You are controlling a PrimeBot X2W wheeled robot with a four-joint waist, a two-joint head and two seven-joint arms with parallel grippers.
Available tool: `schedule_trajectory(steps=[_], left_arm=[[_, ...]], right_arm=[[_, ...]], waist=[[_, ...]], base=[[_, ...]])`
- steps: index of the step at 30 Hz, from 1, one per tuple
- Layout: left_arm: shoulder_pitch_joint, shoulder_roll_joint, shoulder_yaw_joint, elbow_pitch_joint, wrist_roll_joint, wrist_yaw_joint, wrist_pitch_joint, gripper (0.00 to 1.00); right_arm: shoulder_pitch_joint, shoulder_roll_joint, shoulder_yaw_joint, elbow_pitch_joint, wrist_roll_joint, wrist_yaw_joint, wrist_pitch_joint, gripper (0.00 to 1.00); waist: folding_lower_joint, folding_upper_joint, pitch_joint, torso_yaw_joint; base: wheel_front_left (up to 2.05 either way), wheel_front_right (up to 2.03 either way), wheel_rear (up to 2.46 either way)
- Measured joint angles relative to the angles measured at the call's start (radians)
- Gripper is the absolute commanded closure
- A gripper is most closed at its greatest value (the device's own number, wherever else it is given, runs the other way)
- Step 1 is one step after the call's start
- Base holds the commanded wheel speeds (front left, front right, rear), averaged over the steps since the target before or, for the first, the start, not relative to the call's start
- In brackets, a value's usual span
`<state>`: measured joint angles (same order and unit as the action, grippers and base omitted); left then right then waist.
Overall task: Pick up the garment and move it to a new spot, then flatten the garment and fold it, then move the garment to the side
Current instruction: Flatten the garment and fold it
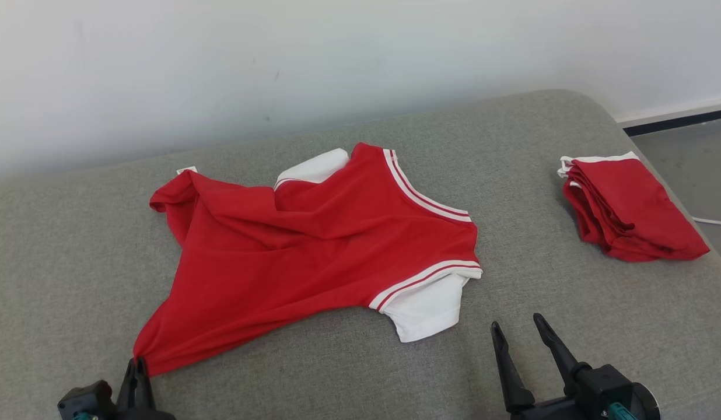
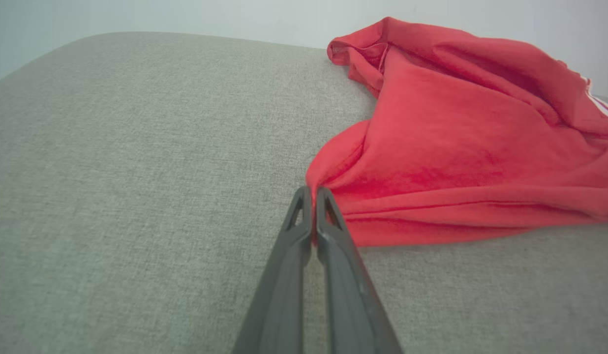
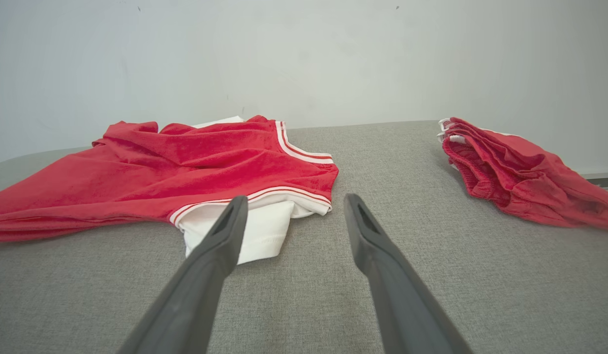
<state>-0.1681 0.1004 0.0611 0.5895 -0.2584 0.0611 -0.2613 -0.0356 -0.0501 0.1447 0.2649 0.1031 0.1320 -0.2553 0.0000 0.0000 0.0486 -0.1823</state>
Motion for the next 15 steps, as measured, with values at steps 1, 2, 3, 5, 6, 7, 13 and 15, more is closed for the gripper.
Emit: schedule_trajectory(steps=[1, 2, 3, 5, 6, 7, 13, 15], left_arm=[[0.0, 0.001, -0.002, -0.001, 0.0, -0.001, 0.0, 0.47], [0.0, 0.001, -0.004, -0.007, 0.0, -0.001, 0.0, 0.03], [0.001, 0.0, -0.004, -0.016, 0.0, -0.005, 0.0, 0.0], [0.002, 0.0, -0.003, -0.04, 0.0, -0.013, 0.0, 0.0], [0.006, -0.001, 0.0, -0.058, 0.0, -0.019, 0.0, 0.0], [0.013, -0.004, 0.004, -0.083, 0.0, -0.028, -0.001, 0.0], [0.097, -0.027, 0.034, -0.277, 0.005, -0.07, -0.002, 0.0], [0.114, -0.031, 0.037, -0.307, 0.006, -0.075, -0.002, 0.0]], right_arm=[[0.0, 0.0, -0.001, 0.0, 0.0, 0.0, 0.0, 0.0], [0.0, 0.0, -0.002, 0.0, 0.001, 0.0, 0.0, 0.0], [0.0, 0.0, -0.004, 0.0, 0.001, 0.0, 0.0, 0.0], [0.0, 0.0, -0.005, -0.001, 0.001, 0.0, 0.0, 0.0], [0.001, 0.0, -0.006, -0.002, 0.001, 0.0, 0.0, 0.0], [0.001, 0.0, -0.007, -0.002, 0.002, 0.0, 0.0, 0.0], [0.007, 0.0, -0.031, -0.002, 0.001, 0.0, 0.0, 0.0], [0.009, 0.0, -0.036, -0.003, 0.0, 0.0, 0.001, 0.0]], waist=[[0.0, 0.0, 0.001, 0.001], [0.0, 0.0, 0.001, 0.002], [0.0, 0.0, 0.002, 0.004], [0.0, 0.0, 0.003, 0.006], [0.0, 0.0, 0.003, 0.008], [0.0, 0.0, 0.002, 0.009], [0.0, 0.0, -0.008, 0.027], [0.0, 0.0, -0.01, 0.032]], base=[[0.0, 0.0, 0.0], [0.0, 0.0, 0.0], [0.0, 0.0, 0.0], [0.0, 0.0, 0.0], [0.0, 0.0, 0.0], [0.0, 0.0, 0.0], [0.0, 0.0, 0.0], [0.0, 0.0, 0.0]])
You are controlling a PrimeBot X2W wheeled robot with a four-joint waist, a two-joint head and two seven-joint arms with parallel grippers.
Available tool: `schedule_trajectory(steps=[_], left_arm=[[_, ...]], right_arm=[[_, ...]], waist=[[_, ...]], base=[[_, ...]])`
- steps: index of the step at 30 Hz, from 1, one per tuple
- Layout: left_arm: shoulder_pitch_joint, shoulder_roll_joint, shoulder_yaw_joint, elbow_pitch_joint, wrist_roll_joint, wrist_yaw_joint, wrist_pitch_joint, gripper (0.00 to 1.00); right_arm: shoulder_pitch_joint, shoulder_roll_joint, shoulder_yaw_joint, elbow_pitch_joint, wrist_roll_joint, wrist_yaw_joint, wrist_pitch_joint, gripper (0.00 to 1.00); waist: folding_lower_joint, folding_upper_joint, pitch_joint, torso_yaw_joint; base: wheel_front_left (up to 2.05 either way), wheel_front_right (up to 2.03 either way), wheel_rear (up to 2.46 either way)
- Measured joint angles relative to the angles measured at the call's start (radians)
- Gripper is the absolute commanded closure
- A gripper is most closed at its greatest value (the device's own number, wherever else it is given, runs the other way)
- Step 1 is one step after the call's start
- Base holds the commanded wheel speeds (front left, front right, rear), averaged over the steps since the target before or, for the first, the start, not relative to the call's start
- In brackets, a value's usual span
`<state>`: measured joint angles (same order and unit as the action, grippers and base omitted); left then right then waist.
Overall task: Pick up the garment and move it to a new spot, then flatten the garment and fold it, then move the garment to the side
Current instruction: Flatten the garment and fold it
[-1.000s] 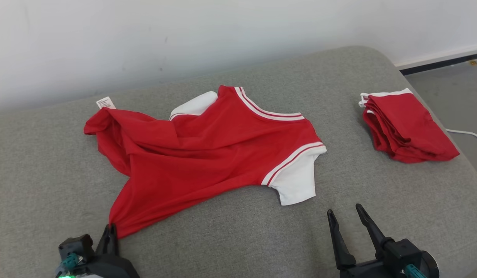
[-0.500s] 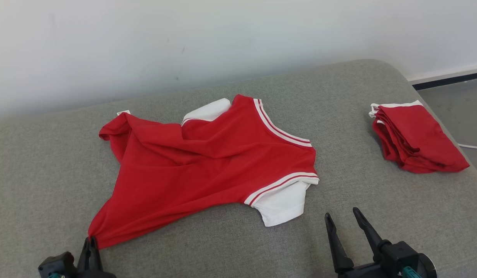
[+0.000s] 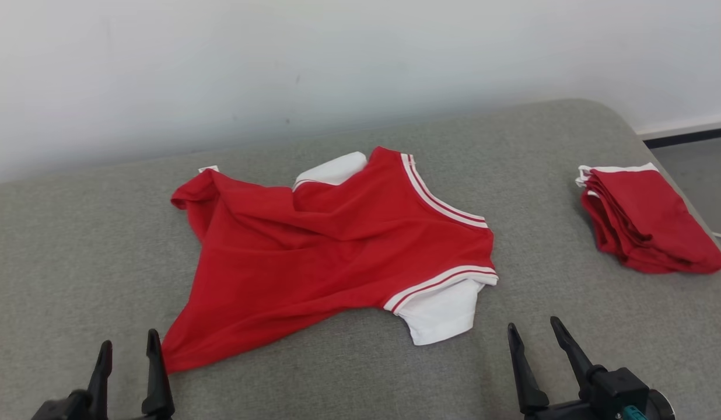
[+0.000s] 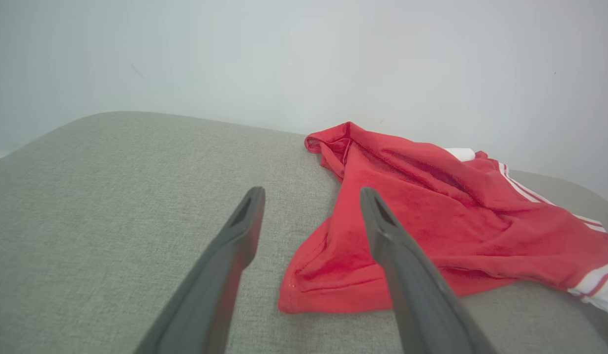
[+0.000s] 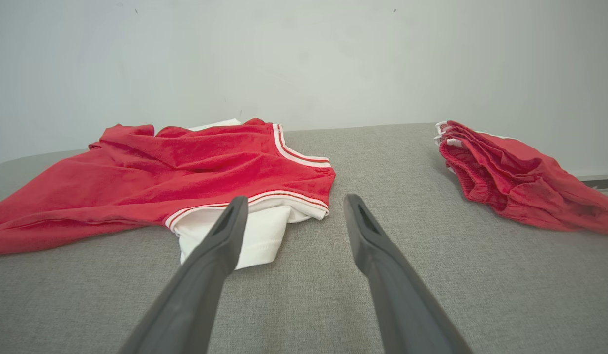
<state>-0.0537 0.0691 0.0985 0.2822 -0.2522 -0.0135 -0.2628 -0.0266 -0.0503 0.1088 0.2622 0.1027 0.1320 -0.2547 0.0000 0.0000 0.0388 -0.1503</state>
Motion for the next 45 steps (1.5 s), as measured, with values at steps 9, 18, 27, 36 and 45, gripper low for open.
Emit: schedule_trajectory(steps=[9, 18, 27, 36, 45], left_arm=[[0.125, -0.017, 0.013, -0.185, 0.006, -0.04, -0.001, 0.0], [0.164, -0.018, -0.02, -0.207, 0.003, -0.035, -0.001, 0.0], [0.147, -0.019, -0.041, -0.213, 0.012, -0.041, -0.001, 0.0], [0.098, -0.019, -0.045, -0.211, 0.024, -0.058, -0.001, 0.0], [0.094, -0.019, -0.045, -0.2, 0.027, -0.062, -0.001, 0.0]], right_arm=[[0.014, 0.0, -0.044, 0.016, -0.017, 0.0, 0.027, 0.0], [-0.038, -0.007, -0.11, 0.142, 0.007, 0.0, 0.137, 0.0], [-0.269, -0.054, -0.181, 0.377, 0.071, 0.0, 0.309, 0.0], [-0.427, -0.041, -0.17, 0.568, 0.113, 0.0, 0.346, 0.0], [-0.476, -0.031, -0.17, 0.658, 0.157, 0.0, 0.258, 0.0]], waist=[[-0.0001, 0.0, -0.024, 0.065], [-0.0001, 0.0, -0.042, 0.124], [0.0001, 0.0, 0.003, 0.143], [0.0002, 0.0, 0.068, 0.174], [0.0001, 0.0, 0.075, 0.191]], base=[[0.0, 0.0, 0.0], [0.0, 0.0, 0.0], [0.0, 0.0, 0.0], [0.0, 0.0, 0.0], [0.0, 0.0, 0.0]])
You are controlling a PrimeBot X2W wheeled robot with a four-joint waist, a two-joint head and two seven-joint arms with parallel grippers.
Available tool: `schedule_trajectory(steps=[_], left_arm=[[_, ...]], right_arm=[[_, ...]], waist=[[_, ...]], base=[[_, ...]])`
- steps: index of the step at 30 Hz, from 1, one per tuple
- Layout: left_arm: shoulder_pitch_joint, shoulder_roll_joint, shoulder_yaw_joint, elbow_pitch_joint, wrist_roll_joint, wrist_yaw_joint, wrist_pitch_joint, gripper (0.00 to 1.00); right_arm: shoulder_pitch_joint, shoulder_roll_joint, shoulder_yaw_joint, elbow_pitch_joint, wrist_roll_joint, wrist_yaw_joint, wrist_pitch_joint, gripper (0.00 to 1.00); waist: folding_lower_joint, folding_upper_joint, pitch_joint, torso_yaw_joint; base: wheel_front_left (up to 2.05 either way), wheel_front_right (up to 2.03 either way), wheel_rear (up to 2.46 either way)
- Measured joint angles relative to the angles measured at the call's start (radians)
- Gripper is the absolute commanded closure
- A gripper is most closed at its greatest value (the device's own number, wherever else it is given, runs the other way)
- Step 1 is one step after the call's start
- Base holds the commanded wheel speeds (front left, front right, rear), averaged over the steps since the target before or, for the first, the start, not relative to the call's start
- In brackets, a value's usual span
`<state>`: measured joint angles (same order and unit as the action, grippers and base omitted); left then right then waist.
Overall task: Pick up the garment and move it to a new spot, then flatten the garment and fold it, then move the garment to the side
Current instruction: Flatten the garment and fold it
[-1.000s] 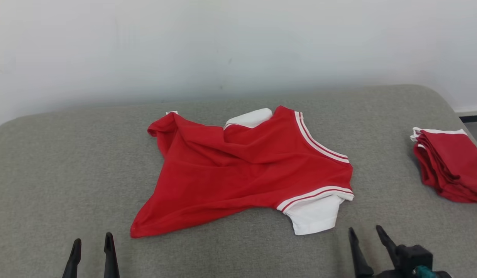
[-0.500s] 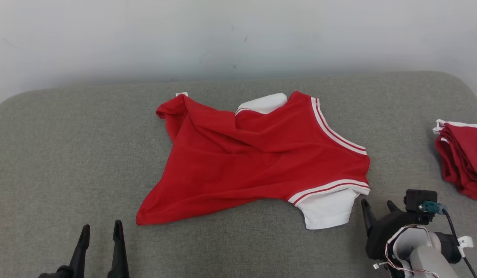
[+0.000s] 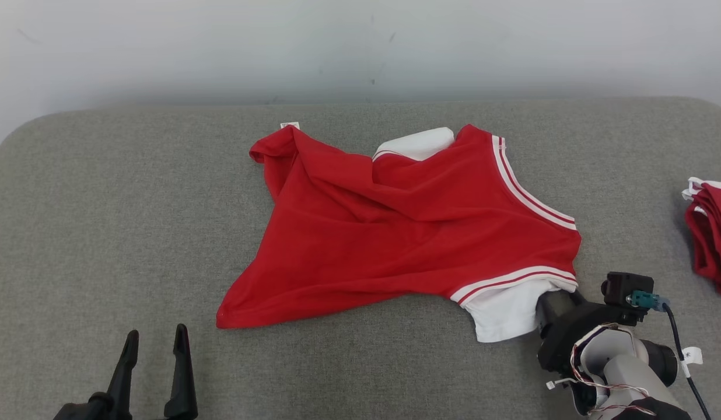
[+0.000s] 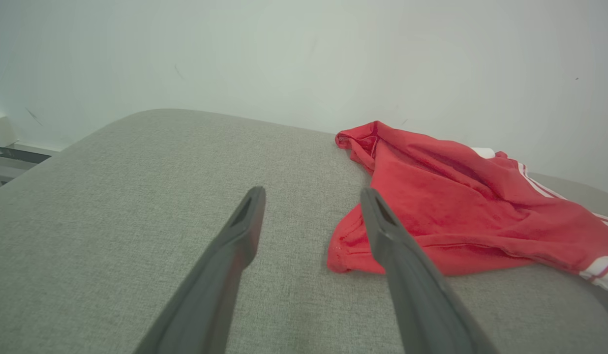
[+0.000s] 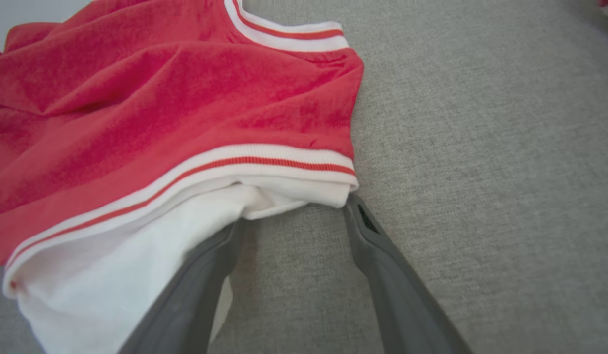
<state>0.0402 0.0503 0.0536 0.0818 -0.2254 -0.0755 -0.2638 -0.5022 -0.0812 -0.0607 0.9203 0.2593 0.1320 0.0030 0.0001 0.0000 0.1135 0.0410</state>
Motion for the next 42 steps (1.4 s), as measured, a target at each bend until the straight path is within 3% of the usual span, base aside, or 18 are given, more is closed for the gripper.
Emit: schedule_trajectory(steps=[13, 30, 42], left_arm=[[-0.001, 0.0, -0.004, 0.0, 0.001, 0.0, 0.0, 0.0], [-0.015, 0.0, -0.002, 0.006, -0.001, 0.004, 0.0, 0.0], [-0.013, 0.0, -0.006, 0.009, -0.008, 0.006, 0.0, 0.0]], right_arm=[[-0.078, 0.009, -0.038, 0.065, 0.124, 0.0, -0.085, 0.0], [-0.114, 0.01, 0.113, -0.005, 0.358, 0.0, -0.072, 0.0], [-0.113, -0.023, 0.202, 0.009, 0.413, 0.0, -0.074, 0.0]], waist=[[0.0, 0.0001, 0.005, 0.005], [-0.0001, 0.0, 0.005, 0.016], [-0.0001, 0.0, -0.009, 0.01]], base=[[0.0, 0.0, 0.0], [0.0, 0.0, 0.0], [0.0, 0.0, 0.0]])
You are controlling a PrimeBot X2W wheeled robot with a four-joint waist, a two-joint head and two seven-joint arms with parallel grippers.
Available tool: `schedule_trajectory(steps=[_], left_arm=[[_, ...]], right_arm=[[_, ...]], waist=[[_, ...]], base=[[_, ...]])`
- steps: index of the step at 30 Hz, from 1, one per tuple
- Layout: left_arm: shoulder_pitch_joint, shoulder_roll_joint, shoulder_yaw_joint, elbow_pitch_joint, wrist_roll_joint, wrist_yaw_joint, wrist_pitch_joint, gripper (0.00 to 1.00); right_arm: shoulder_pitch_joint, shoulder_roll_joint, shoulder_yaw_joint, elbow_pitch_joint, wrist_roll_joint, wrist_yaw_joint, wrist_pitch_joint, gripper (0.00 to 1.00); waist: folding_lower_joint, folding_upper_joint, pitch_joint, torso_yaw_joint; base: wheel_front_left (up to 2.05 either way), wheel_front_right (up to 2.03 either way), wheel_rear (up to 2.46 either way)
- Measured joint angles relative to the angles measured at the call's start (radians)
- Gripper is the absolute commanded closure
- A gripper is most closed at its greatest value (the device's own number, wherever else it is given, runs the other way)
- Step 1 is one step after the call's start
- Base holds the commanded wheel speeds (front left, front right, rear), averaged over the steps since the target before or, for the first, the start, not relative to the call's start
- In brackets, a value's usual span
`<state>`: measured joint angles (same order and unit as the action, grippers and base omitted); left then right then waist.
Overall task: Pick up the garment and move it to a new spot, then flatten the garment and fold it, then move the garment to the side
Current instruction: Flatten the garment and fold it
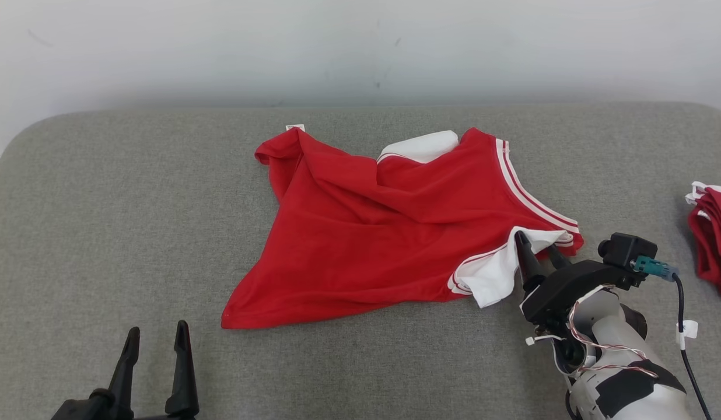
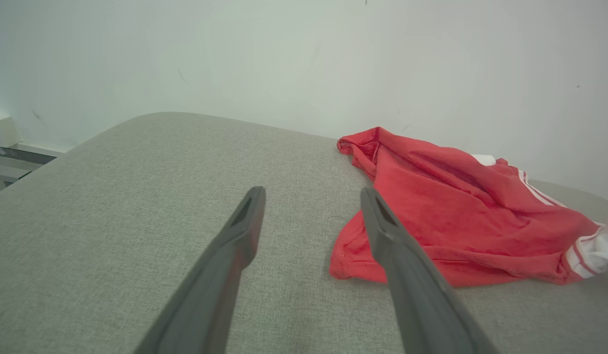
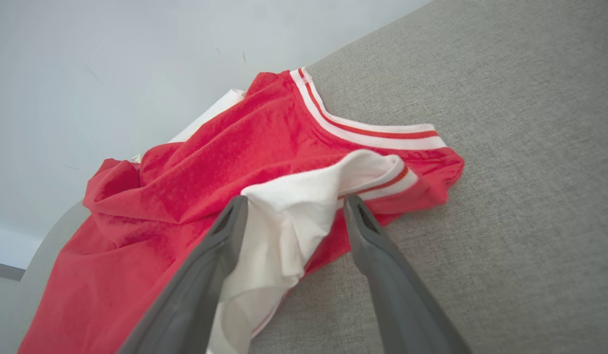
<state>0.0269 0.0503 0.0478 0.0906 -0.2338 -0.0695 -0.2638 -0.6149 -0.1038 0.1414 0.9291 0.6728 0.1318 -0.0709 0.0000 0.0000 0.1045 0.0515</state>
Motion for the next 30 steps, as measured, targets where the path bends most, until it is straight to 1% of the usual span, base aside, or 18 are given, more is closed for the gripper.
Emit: schedule_trajectory(steps=[4, 5, 6, 7, 10, 15, 20, 24, 25, 27, 28, 29, 30], left_arm=[[0.002, 0.0, -0.001, 0.0, -0.002, 0.0, 0.0, 0.0], [0.002, 0.0, -0.002, 0.0, -0.002, 0.0, 0.0, 0.0], [0.002, 0.0, -0.002, 0.0, -0.002, 0.0, 0.0, 0.0], [0.002, 0.0, -0.004, 0.001, -0.002, 0.0, 0.0, 0.0], [0.002, 0.0, -0.008, 0.004, -0.005, 0.001, 0.0, 0.0], [0.026, 0.0, -0.005, 0.006, -0.009, 0.009, 0.0, 0.0], [0.051, 0.0, 0.005, 0.001, -0.013, 0.017, 0.0, 0.0], [0.061, 0.0, 0.005, -0.001, -0.014, 0.02, 0.0, 0.0], [0.061, 0.0, 0.004, -0.002, -0.015, 0.021, 0.0, 0.0], [0.062, 0.0, 0.001, -0.002, -0.016, 0.021, 0.0, 0.0], [0.062, 0.0, -0.001, -0.001, -0.016, 0.021, 0.0, 0.0], [0.062, 0.0, -0.004, 0.0, -0.016, 0.021, 0.0, 0.0], [0.062, 0.0, -0.006, 0.001, -0.016, 0.021, 0.0, 0.0]], right_arm=[[-0.006, -0.007, 0.033, 0.015, 0.0, 0.0, -0.003, 0.0], [-0.012, -0.009, 0.042, 0.02, -0.005, 0.0, -0.006, 0.6], [-0.012, -0.009, 0.042, 0.02, -0.005, 0.0, -0.006, 0.78], [-0.018, -0.01, 0.049, 0.022, -0.006, 0.0, -0.01, 1.0], [-0.014, -0.021, 0.075, 0.021, -0.027, 0.0, -0.038, 1.0], [0.057, -0.039, 0.062, -0.027, -0.024, 0.0, -0.047, 1.0], [0.163, -0.054, 0.016, -0.142, -0.015, 0.0, 0.016, 1.0], [0.251, -0.06, -0.05, -0.248, -0.048, 0.0, 0.095, 1.0], [0.275, -0.056, -0.073, -0.274, -0.061, 0.0, 0.116, 0.92], [0.328, -0.052, -0.121, -0.321, -0.117, 0.0, 0.16, 0.57], [0.356, -0.05, -0.151, -0.347, -0.152, 0.0, 0.182, 0.21], [0.383, -0.044, -0.18, -0.372, -0.186, 0.0, 0.207, 0.0], [0.411, -0.035, -0.211, -0.402, -0.22, 0.0, 0.236, 0.0]], waist=[[0.0, 0.0, 0.0, -0.004], [0.0, 0.0, 0.0, -0.004], [0.0, 0.0, 0.0, -0.004], [0.0, 0.0001, -0.001, -0.004], [0.0, 0.0, -0.01, -0.003], [0.0, 0.0, -0.034, -0.004], [-0.0001, 0.0, -0.058, -0.02], [-0.0001, 0.0, -0.07, -0.04], [-0.0001, -0.0001, -0.074, -0.044], [-0.0001, 0.0, -0.081, -0.051], [-0.0001, 0.0, -0.084, -0.053], [-0.0001, -0.0001, -0.087, -0.054], [-0.0001, 0.0, -0.09, -0.054]], base=[[0.0, 0.0, 0.0], [0.0, 0.0, 0.0], [0.0, 0.0, 0.0], [0.0, 0.0, 0.0], [0.0, 0.0, 0.0], [0.0, 0.0, 0.0], [0.0, 0.0, 0.0], [0.0, 0.0, 0.0], [0.0, 0.0, 0.0], [0.0, 0.0, 0.0], [0.0, 0.0, 0.0], [0.0, 0.0, 0.0], [0.0, 0.0, 0.0]])
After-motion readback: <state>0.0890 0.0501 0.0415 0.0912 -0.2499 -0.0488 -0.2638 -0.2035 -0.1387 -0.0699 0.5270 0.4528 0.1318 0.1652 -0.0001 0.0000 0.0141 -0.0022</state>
